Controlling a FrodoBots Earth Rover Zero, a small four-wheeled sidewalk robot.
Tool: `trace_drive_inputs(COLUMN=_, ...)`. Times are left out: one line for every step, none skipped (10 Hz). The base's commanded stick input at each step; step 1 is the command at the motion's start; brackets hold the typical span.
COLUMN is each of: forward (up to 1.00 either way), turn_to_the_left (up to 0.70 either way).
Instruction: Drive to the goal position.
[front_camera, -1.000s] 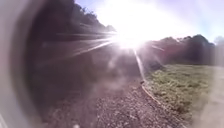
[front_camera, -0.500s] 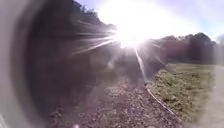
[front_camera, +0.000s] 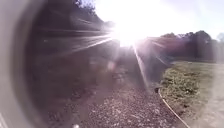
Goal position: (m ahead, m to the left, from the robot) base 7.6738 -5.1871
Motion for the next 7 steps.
trace_drive_inputs(forward=0.00, turn_to_the_left=0.00)
trace_drive_inputs(forward=0.00, turn_to_the_left=0.00)
trace_drive_inputs(forward=0.00, turn_to_the_left=0.00)
trace_drive_inputs(forward=0.14, turn_to_the_left=0.00)
trace_drive_inputs(forward=0.35, turn_to_the_left=0.00)
trace_drive_inputs(forward=0.65, turn_to_the_left=0.00)
trace_drive_inputs(forward=0.84, turn_to_the_left=0.00)
